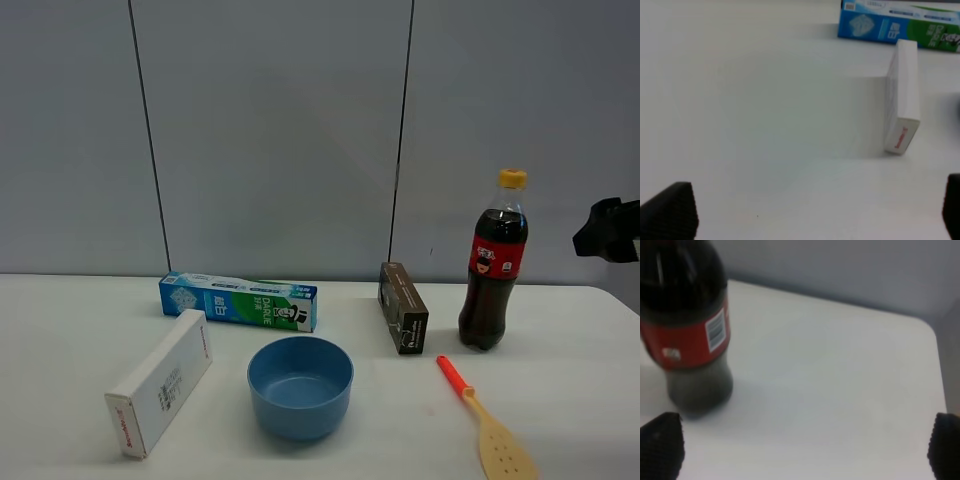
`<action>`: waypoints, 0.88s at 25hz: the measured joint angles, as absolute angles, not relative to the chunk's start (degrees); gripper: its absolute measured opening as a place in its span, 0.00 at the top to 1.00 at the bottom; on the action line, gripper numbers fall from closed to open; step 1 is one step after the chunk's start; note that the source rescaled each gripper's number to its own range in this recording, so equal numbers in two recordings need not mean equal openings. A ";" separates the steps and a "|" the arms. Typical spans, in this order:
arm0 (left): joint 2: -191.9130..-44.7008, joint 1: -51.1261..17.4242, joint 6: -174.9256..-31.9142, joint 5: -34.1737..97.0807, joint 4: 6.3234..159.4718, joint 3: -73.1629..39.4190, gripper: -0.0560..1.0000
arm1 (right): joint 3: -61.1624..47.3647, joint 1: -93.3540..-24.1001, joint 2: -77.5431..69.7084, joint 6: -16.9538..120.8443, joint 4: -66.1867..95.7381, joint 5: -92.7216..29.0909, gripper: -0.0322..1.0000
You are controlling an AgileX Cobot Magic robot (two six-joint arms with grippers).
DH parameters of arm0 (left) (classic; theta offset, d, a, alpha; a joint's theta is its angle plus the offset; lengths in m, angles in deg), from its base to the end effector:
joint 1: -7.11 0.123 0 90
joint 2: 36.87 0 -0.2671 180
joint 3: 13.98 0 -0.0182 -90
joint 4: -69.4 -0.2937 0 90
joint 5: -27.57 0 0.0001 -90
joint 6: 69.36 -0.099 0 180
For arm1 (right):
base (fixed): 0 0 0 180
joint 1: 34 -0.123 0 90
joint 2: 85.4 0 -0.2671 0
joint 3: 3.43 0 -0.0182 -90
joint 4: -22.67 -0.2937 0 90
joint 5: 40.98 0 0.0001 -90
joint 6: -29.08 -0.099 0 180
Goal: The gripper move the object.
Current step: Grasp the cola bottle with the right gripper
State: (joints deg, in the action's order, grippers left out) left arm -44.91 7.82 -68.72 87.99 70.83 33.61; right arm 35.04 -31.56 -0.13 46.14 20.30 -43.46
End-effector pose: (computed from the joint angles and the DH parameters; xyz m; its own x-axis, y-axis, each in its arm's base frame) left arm 0.0566 -0.0014 0.2976 -0.4390 -0.0289 -0.8980 -0.0032 0.9995 -0.0306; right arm 0.3166 -0.0137 0.1897 -0.5127 -0.2320 -0.8266 -0.0888 0.9720 -0.2177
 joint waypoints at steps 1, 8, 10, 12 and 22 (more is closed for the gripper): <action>-44.91 7.82 -68.72 87.99 70.83 33.61 0.00 | 35.04 -31.56 1.12 46.14 20.75 -45.26 0.00; -44.91 7.82 -68.72 87.99 70.83 33.61 0.00 | 35.04 -34.63 9.85 46.14 23.06 -57.45 0.00; -44.91 7.82 -68.72 87.99 70.83 33.61 0.00 | 35.04 -36.47 12.23 45.89 23.27 -60.74 0.00; -44.91 7.82 -68.72 87.99 70.83 33.61 0.00 | 35.04 -38.04 14.48 45.77 23.27 -62.93 0.00; -44.91 7.82 -68.72 87.99 70.83 33.61 0.00 | 35.03 -39.34 18.36 45.77 23.27 -68.64 0.00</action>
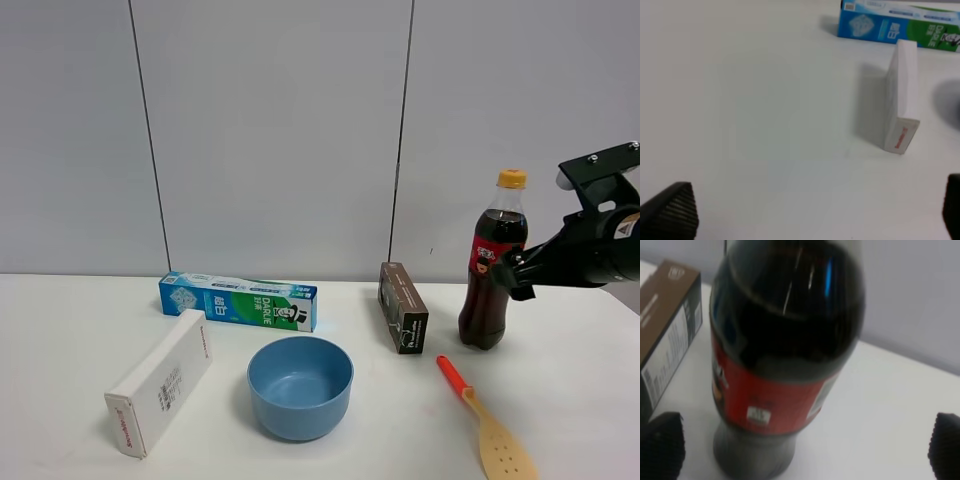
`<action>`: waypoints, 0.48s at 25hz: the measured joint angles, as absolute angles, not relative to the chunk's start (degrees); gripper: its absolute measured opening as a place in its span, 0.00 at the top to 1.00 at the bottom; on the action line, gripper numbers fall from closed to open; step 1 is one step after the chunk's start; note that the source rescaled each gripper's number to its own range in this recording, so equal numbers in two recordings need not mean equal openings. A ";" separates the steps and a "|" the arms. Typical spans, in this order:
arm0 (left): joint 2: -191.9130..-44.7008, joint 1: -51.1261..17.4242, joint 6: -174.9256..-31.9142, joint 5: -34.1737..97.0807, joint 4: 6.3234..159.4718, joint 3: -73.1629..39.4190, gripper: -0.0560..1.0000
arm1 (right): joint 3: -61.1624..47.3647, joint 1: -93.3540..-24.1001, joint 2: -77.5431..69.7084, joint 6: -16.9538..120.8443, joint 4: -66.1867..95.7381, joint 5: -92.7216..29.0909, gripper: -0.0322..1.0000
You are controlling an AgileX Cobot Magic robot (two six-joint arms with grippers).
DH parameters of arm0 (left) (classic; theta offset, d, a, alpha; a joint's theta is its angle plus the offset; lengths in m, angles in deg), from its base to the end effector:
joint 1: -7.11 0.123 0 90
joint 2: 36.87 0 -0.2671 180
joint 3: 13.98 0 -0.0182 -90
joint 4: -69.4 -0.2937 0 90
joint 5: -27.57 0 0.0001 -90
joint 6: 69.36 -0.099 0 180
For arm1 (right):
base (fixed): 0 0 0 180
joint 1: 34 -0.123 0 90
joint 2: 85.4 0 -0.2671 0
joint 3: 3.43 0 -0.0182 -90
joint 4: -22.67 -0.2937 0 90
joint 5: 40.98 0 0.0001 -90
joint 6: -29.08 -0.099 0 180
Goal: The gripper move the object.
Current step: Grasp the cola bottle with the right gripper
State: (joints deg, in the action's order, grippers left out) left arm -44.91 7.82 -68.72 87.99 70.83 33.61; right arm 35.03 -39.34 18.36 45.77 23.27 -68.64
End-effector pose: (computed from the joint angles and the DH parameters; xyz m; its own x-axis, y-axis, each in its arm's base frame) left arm 0.0566 -0.0014 0.2976 -0.4390 -0.0289 -0.8980 -0.0032 0.9995 -0.0306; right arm 0.3463 0.0329 0.1202 -0.3665 -0.3316 -0.8693 -0.2156 0.9392 -0.2673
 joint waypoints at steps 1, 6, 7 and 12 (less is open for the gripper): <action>-44.91 7.82 -68.72 87.99 70.83 33.61 0.00 | 35.03 -39.34 18.55 45.77 23.27 -69.81 0.00; -44.91 7.82 -68.72 87.99 70.83 33.61 0.00 | 34.99 -39.34 21.87 45.77 23.27 -76.61 0.00; -44.91 7.82 -68.72 87.99 70.83 33.61 0.00 | 34.97 -39.34 22.88 45.77 23.27 -77.85 0.00; -44.91 7.82 -68.72 87.99 70.83 33.61 0.00 | 34.92 -39.34 27.05 45.71 23.31 -85.33 0.00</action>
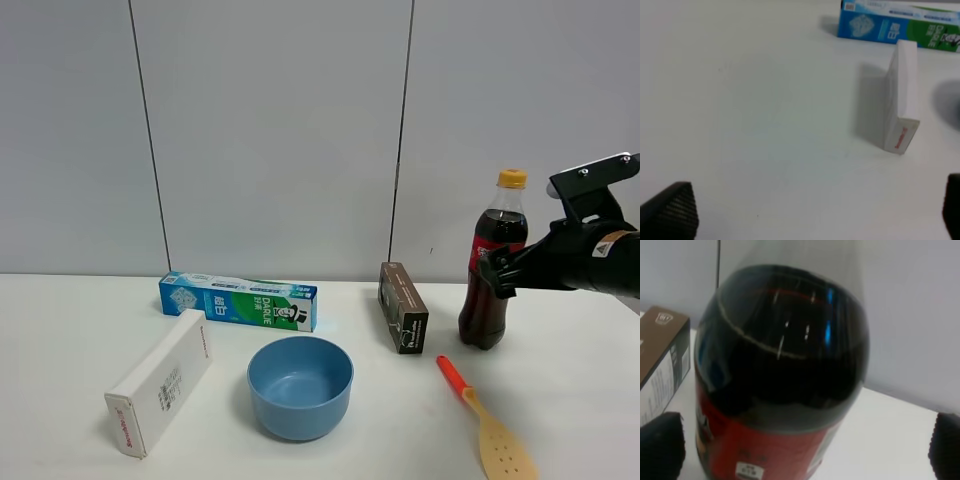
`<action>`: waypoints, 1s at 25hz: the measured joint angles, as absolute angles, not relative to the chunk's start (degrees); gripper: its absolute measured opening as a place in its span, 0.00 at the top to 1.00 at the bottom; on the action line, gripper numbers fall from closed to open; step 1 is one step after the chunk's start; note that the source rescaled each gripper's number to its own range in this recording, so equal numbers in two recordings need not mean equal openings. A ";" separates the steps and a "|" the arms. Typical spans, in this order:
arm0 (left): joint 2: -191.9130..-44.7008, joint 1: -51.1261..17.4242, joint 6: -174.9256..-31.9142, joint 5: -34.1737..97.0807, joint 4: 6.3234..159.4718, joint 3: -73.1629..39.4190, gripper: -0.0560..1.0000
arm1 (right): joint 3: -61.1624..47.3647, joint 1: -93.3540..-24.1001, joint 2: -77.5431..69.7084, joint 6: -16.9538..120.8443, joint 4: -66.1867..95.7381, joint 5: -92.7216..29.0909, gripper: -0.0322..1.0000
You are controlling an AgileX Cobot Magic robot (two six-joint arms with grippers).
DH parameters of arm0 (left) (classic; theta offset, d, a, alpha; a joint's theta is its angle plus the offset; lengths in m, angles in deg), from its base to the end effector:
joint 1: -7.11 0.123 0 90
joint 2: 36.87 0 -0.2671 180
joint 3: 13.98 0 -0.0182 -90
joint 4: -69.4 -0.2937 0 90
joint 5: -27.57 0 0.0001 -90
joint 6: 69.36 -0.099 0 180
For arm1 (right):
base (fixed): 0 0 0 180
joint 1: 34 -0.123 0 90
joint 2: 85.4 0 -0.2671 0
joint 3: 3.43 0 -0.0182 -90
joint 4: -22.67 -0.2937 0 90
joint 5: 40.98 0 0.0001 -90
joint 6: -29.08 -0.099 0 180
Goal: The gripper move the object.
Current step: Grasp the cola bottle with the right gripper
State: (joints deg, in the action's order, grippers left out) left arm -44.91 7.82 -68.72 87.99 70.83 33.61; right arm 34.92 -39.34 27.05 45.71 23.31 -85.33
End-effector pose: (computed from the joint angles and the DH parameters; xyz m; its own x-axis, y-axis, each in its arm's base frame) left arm 0.0566 -0.0014 0.2976 -0.4390 -0.0289 -0.8980 -0.0032 0.9995 -0.0306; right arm 0.3545 0.0339 0.0942 -0.2400 -0.3175 -0.9174 -0.1789 0.9433 -0.2797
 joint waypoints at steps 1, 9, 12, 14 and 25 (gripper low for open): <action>-44.91 7.82 -68.72 87.99 70.83 33.61 0.00 | 34.92 -39.34 27.81 45.45 23.49 -86.50 0.00; -44.91 7.82 -68.72 87.99 70.83 33.61 0.00 | 34.19 -39.34 32.38 40.48 26.98 -93.62 0.00; -44.91 7.82 -68.72 87.99 70.83 33.61 0.00 | 32.89 -39.34 33.07 40.18 27.16 -93.62 0.00; -44.91 7.82 -68.72 87.99 70.82 33.61 0.00 | 31.70 -39.34 33.51 40.18 27.33 -93.62 0.00; -44.91 7.82 -68.72 87.99 70.82 33.61 0.00 | 27.96 -39.34 36.76 37.31 28.26 -93.41 0.40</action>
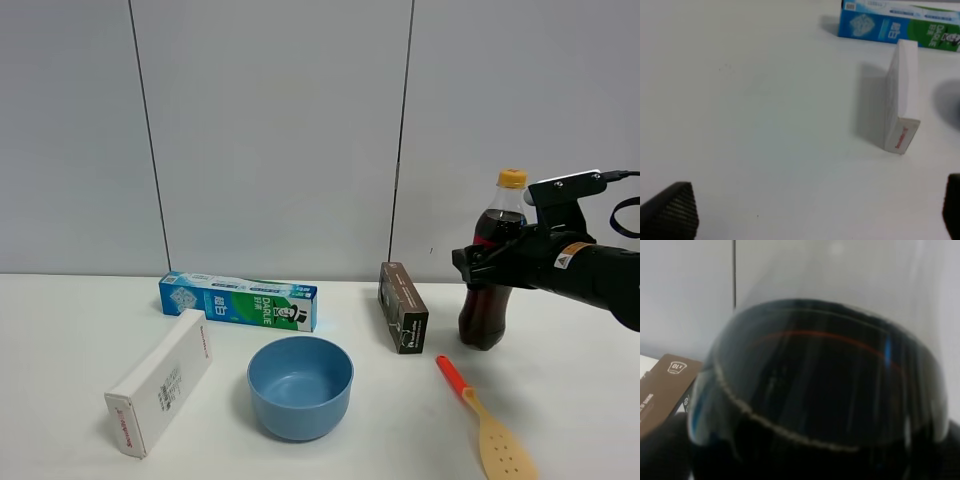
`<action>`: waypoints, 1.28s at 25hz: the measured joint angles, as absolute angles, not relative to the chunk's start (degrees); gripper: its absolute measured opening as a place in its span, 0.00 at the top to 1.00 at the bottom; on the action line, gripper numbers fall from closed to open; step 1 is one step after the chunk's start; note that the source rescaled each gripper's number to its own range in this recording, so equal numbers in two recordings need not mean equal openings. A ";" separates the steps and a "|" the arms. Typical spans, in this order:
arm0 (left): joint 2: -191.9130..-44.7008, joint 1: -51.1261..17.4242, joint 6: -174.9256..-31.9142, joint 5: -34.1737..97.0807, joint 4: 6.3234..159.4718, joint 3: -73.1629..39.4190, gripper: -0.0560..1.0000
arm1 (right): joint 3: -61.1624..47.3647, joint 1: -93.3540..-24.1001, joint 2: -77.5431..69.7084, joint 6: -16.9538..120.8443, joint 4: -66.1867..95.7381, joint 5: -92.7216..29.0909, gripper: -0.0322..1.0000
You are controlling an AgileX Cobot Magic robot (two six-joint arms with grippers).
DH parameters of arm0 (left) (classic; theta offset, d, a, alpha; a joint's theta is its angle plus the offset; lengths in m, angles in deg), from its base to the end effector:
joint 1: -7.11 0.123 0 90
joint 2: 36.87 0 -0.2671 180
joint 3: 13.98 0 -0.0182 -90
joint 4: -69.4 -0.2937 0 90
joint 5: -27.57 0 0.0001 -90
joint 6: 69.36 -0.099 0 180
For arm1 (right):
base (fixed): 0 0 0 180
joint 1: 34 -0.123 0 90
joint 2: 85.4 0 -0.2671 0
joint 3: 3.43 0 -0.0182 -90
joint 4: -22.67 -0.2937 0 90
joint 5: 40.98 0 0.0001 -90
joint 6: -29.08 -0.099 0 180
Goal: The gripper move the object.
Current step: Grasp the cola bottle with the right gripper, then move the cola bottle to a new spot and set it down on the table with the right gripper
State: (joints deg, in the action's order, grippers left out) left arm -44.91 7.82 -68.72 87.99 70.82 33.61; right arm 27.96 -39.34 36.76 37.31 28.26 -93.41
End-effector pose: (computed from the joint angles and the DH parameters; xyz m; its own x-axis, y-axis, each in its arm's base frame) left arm 0.0566 -0.0014 0.2976 -0.4390 -0.0288 -0.8980 -0.0033 0.9995 -0.0305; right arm 0.3837 0.0435 0.0749 -0.1563 -0.2167 -0.9636 -0.2039 0.9617 -0.1832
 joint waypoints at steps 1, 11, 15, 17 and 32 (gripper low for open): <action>-44.91 7.82 -68.72 87.99 70.82 33.61 0.00 | 27.96 -39.34 36.76 37.31 28.26 -93.41 0.61; -44.91 7.82 -68.72 87.99 70.82 33.61 0.00 | 27.52 -39.50 36.64 36.97 28.21 -92.00 0.95; -44.91 7.82 -68.72 87.99 70.82 33.61 0.00 | 27.63 -39.50 33.69 38.54 29.28 -86.35 0.96; -44.91 7.82 -68.72 87.99 70.82 33.61 0.00 | 27.69 -39.50 30.65 39.28 30.69 -81.04 0.97; -44.91 7.82 -68.72 87.99 70.82 33.61 0.00 | 28.00 -61.18 7.38 29.08 37.05 -60.80 0.97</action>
State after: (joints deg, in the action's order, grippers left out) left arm -44.91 7.82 -68.72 87.99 70.82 33.61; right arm 28.00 -61.18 7.38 29.08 37.05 -60.80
